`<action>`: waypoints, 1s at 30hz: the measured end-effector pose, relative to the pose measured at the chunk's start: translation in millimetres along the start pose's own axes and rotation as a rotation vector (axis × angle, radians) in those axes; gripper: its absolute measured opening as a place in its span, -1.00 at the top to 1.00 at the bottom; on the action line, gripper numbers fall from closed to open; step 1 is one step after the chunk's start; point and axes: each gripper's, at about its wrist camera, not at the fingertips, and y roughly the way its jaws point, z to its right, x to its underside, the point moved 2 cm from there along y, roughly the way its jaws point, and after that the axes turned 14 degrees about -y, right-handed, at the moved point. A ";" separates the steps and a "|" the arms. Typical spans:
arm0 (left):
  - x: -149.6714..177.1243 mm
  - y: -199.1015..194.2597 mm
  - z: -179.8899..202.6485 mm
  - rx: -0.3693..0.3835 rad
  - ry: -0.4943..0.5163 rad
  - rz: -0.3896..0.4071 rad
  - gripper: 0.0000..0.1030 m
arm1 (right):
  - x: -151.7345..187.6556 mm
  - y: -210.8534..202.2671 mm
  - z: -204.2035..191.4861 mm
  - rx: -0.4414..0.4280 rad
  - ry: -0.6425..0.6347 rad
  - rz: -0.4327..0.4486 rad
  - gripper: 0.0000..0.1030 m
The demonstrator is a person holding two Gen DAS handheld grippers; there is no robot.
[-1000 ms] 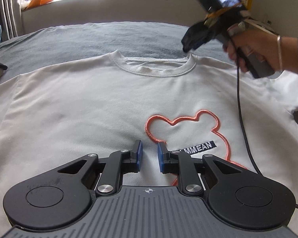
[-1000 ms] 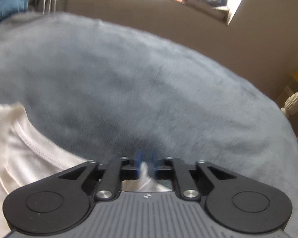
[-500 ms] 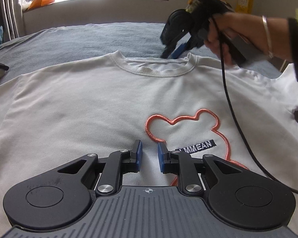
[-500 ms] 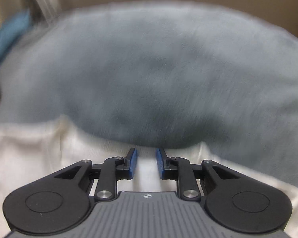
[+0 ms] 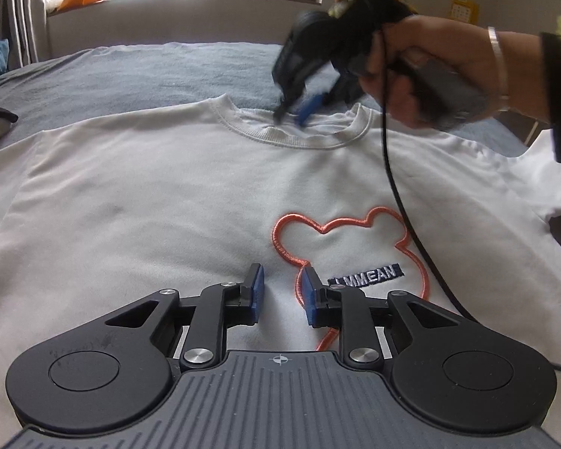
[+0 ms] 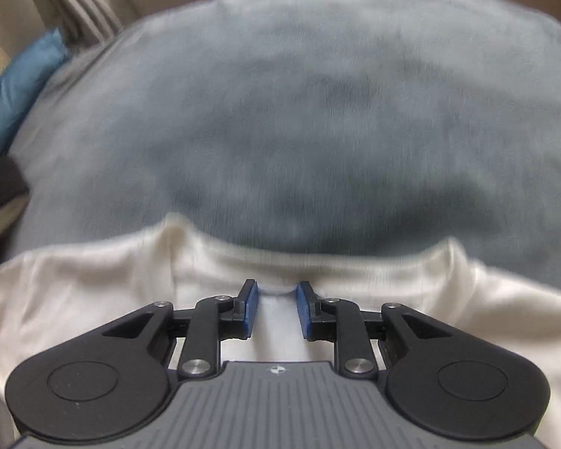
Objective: Fold clothes
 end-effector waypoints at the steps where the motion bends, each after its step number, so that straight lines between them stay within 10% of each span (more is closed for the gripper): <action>1: -0.5 -0.3 -0.7 0.002 -0.006 -0.003 0.55 | -5.3 -6.4 -2.8 0.025 -0.006 0.032 0.52; 9: -2.1 -0.1 -6.4 0.023 -0.047 -0.012 0.54 | -8.0 -7.1 -73.3 -0.234 -0.097 -0.133 0.52; 20: -3.2 -2.2 -11.2 0.045 -0.075 -0.026 0.53 | -43.4 10.2 -89.2 -0.120 -0.046 0.045 0.52; 30: -3.1 -0.6 -12.9 0.054 -0.096 -0.034 0.52 | 17.0 -71.1 32.8 -0.073 0.217 0.070 0.40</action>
